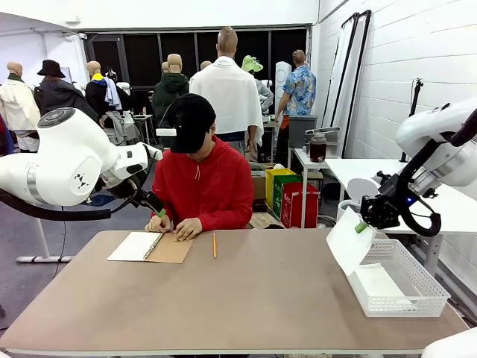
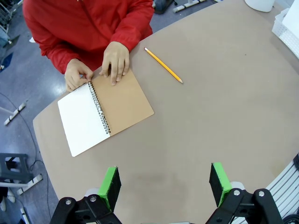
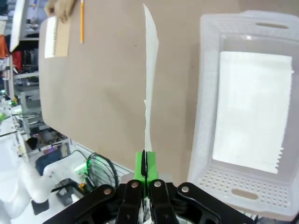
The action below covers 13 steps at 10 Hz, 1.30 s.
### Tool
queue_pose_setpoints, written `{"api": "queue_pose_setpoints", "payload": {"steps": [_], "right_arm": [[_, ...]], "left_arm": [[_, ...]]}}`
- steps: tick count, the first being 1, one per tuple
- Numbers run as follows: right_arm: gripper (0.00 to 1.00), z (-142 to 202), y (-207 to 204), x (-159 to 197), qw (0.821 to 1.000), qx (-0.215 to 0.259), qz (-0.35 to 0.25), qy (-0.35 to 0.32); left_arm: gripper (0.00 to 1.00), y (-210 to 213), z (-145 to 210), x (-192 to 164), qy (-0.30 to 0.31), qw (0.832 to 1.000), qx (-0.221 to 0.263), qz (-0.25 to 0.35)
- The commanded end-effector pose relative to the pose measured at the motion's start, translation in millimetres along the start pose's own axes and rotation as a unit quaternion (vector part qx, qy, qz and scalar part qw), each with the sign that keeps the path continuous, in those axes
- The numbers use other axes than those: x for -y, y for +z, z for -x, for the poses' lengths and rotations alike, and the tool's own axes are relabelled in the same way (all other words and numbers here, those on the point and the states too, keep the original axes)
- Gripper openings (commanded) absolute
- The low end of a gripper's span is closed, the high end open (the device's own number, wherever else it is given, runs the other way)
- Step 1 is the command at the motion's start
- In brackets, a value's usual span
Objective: Sort the paper based on its condition.
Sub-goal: If a person hands you a paper, place it in the Organizing basket , and if it's crumpled, put it in the Trash can.
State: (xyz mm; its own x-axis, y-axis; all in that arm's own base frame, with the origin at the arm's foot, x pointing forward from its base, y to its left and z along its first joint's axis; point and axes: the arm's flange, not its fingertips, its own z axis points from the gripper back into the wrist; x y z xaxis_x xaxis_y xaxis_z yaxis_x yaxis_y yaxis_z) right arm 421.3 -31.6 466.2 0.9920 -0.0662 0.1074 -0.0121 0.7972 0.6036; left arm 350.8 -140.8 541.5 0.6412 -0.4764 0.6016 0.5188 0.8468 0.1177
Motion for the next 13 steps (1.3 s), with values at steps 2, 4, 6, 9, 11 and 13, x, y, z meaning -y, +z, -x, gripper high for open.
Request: {"api": "queue_pose_setpoints", "payload": {"steps": [2, 4, 6, 9, 11, 13], "right_arm": [[0.0, -2, -14, 27, 1.0, 0.003, 0.028, 0.008], [0.0, -9, -20, 39, 0.999, 0.006, 0.054, 0.001], [0.0, -14, -18, 51, 0.998, -0.002, 0.067, -0.004], [0.0, -16, -16, 68, 0.996, -0.014, 0.086, -0.022], [0.0, -16, -10, 76, 0.994, -0.013, 0.099, -0.033], [0.0, -16, -17, 84, 0.992, -0.014, 0.119, -0.043]], "left_arm": [[1.0, 0, 0, -1, 0.001, 1.0, 0.002, 0.0], [1.0, 0, 0, -1, 0.001, 1.0, 0.002, 0.0], [1.0, 0, 0, -1, 0.001, 1.0, 0.002, 0.0], [1.0, 0, 0, -1, 0.001, 1.0, 0.002, 0.0], [1.0, 0, 0, -1, 0.001, 1.0, 0.002, 0.0], [1.0, 0, 0, -1, 0.001, 1.0, 0.002, 0.0]]}}
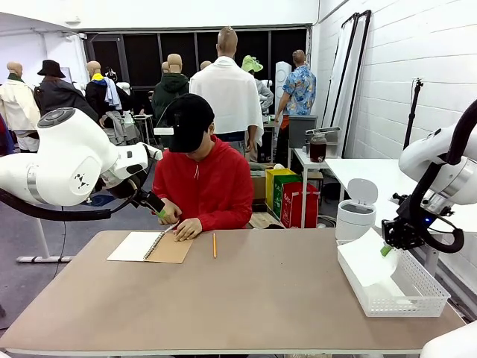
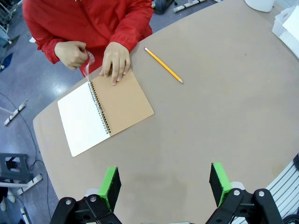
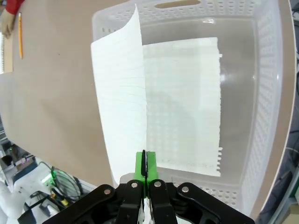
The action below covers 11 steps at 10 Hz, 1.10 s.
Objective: Sort the paper based on its condition.
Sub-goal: If a person hands you a paper, place it in the Organizing basket , and if it's crumpled, put it in the Trash can.
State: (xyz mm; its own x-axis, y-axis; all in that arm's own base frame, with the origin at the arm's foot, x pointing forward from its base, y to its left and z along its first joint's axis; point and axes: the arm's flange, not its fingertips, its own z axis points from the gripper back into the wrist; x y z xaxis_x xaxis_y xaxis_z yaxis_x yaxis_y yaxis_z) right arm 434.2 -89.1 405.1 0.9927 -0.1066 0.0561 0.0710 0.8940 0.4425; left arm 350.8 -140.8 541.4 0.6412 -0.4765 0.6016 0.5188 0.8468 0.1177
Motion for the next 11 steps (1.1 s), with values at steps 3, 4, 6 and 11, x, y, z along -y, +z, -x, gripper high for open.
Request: {"api": "queue_pose_setpoints", "payload": {"steps": [3, 4, 6, 11], "right_arm": [[0.0, -6, -15, 5, 0.999, -0.011, 0.041, -0.023], [0.0, -5, -23, 6, 0.998, -0.016, 0.049, -0.025], [0.0, -4, -31, 11, 0.998, -0.018, 0.051, -0.034], [0.0, 2, -38, 5, 0.995, -0.033, 0.075, -0.049]], "left_arm": [[1.0, 0, 0, -1, 0.001, 1.0, 0.002, 0.0], [1.0, 0, 0, -1, 0.001, 1.0, 0.002, 0.0], [1.0, 0, 0, -1, 0.001, 1.0, 0.002, 0.0], [1.0, 0, 0, -1, 0.001, 1.0, 0.002, 0.0]]}}
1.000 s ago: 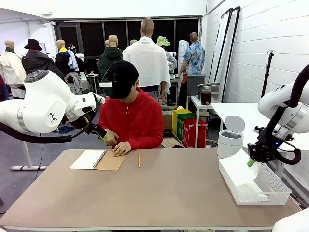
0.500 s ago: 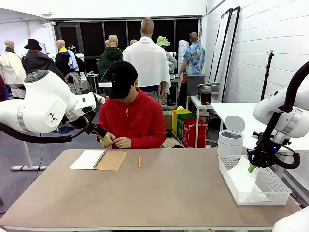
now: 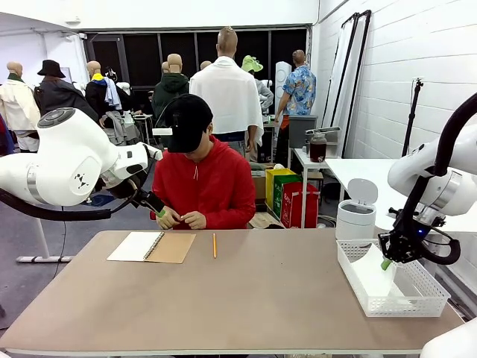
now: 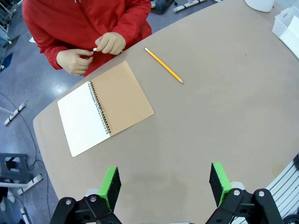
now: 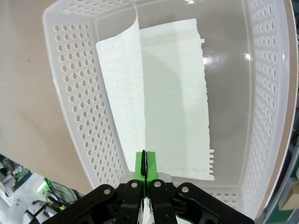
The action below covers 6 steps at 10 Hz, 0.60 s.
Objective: Sort the paper based on its condition.
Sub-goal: If a person hands you a paper, place it in the Organizing basket , and if it's crumpled, put it in the Trash can.
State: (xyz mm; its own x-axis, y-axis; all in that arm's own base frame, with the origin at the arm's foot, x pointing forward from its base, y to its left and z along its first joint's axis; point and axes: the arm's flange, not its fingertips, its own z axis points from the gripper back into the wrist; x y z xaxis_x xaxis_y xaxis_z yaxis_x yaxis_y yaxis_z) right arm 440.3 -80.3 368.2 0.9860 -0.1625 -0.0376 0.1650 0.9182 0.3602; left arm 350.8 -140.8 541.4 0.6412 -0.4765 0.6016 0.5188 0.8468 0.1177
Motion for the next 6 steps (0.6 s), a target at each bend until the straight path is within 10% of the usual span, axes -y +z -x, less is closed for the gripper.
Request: {"api": "queue_pose_setpoints", "payload": {"steps": [1, 5, 6], "right_arm": [[0.2, 4.7, -0.3, -2.5, 0.999, 0.0, 0.037, -0.007], [0.99, 6.7, 5.8, -4.8, 0.997, -0.006, 0.066, -0.026], [1.0, 8.0, 7.3, -6.2, 0.996, -0.006, 0.077, -0.032]], "left_arm": [[1.0, 0.0, 0.2, -0.5, 0.001, 1.0, 0.002, 0.0], [1.0, 0.0, 0.2, -0.5, 0.001, 1.0, 0.002, 0.0], [1.0, 0.0, 0.2, -0.5, 0.001, 1.0, 0.002, 0.0]]}}
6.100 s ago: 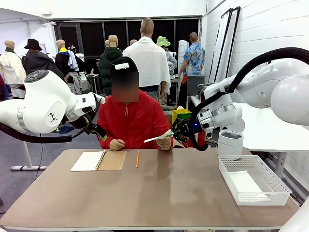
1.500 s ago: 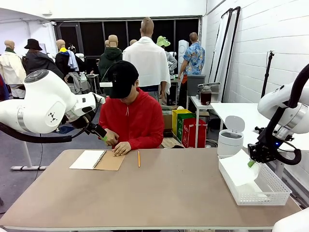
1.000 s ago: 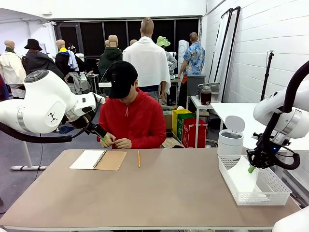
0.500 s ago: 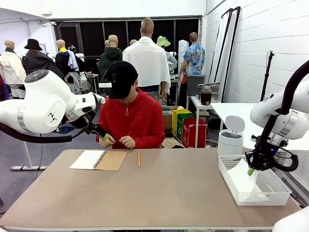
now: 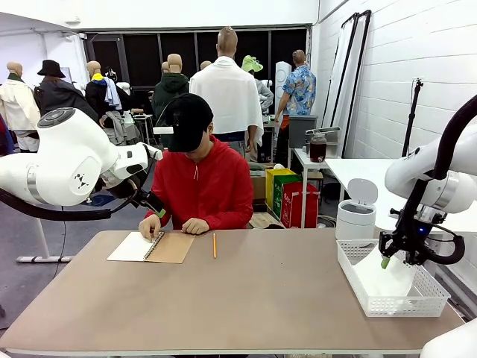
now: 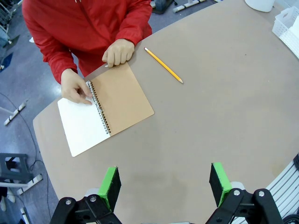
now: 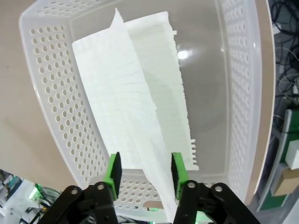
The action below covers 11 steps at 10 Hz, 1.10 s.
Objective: Sort the paper based on its condition.
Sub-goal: If a person hands you a paper, place it in the Organizing basket , and if it's crumpled, put it in the Trash can.
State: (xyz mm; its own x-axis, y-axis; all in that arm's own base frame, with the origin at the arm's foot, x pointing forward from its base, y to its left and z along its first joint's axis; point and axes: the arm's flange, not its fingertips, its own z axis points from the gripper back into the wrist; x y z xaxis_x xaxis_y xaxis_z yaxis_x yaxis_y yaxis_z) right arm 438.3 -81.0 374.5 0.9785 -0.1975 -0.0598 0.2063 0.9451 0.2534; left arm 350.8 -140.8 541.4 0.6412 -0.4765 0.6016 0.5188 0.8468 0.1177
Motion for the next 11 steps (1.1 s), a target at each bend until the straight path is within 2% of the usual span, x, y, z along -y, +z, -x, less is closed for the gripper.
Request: {"api": "queue_pose_setpoints", "payload": {"steps": [1, 5, 11], "right_arm": [[1.0, 8, 3, -6, 0.999, -0.002, 0.035, -0.018], [1.0, 17, 15, -20, 0.995, 0.004, 0.097, -0.037], [1.0, 28, 50, -53, 0.997, 0.04, 0.061, -0.006]], "left_arm": [[1.0, 0, 0, -1, 0.001, 1.0, 0.002, 0.0], [1.0, 0, 0, -1, 0.001, 1.0, 0.002, 0.0], [1.0, 0, 0, -1, 0.001, 1.0, 0.002, 0.0]]}}
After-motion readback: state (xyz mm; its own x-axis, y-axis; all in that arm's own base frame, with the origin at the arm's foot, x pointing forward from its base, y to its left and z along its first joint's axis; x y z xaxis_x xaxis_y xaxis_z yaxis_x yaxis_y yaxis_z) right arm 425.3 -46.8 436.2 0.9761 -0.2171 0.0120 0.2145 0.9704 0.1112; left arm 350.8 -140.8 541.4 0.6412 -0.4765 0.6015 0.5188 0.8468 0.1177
